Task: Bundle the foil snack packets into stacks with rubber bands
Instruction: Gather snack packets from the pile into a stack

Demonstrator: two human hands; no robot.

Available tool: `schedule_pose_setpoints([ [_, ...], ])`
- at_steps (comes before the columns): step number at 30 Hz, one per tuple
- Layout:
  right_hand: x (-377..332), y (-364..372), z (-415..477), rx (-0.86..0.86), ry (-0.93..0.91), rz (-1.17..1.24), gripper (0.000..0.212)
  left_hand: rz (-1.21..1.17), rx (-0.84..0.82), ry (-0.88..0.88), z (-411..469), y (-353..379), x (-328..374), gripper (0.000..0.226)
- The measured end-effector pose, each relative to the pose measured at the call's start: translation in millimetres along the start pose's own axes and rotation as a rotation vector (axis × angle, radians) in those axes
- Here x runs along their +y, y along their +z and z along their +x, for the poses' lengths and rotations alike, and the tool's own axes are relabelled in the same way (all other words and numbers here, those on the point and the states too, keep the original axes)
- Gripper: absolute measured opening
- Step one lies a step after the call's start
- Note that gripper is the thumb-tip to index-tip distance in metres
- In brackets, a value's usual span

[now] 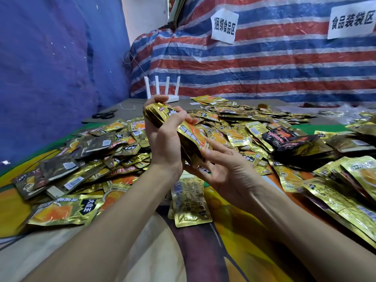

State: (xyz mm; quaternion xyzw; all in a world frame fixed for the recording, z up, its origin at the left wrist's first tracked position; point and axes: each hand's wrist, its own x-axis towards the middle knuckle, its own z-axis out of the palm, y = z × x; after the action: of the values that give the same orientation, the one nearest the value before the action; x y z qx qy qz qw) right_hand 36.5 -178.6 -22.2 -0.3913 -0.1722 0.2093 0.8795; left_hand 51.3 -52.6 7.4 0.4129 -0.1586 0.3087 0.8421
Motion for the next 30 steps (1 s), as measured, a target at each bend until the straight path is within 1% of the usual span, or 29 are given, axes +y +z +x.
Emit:
schedule_pose_setpoints([
  [4, 3, 2, 1, 0.047, -0.035, -0.035, 0.064, 0.001, 0.041, -0.004, -3, 2, -1, 0.042],
  [7, 2, 3, 0, 0.11, -0.072, -0.088, 0.068, 0.034, 0.084, -0.024, -9, 5, -6, 0.033],
  [10, 1, 1, 0, 0.176, -0.129, -0.149, 0.072, -0.02, 0.161, -0.137, -11, 6, -11, 0.024],
  [11, 0, 1, 1, 0.186, -0.149, -0.169, 0.072, -0.014, 0.182, -0.179, -11, 6, -12, 0.028],
  [13, 0, 0, 1, 0.197, -0.187, -0.2, 0.069, 0.083, 0.196, -0.222, -11, 4, -14, 0.043],
  [16, 1, -1, 2, 0.213, -0.202, -0.218, 0.071, 0.2, 0.192, -0.197, -10, 1, -16, 0.036],
  [20, 1, 1, 1, 0.212, -0.207, -0.207, 0.075, 0.22, 0.206, -0.217, -6, 0, -16, 0.042],
  [22, 0, 1, 1, 0.208, -0.215, -0.198, 0.075, 0.232, 0.208, -0.193, -6, -1, -17, 0.041],
  [26, -4, -1, 1, 0.151, -0.206, -0.177, 0.068, 0.247, 0.167, -0.173, -6, -3, -19, 0.042],
  [30, -8, -4, -1, 0.093, -0.171, -0.21, 0.059, 0.231, 0.197, -0.206, -4, -5, -20, 0.049],
])
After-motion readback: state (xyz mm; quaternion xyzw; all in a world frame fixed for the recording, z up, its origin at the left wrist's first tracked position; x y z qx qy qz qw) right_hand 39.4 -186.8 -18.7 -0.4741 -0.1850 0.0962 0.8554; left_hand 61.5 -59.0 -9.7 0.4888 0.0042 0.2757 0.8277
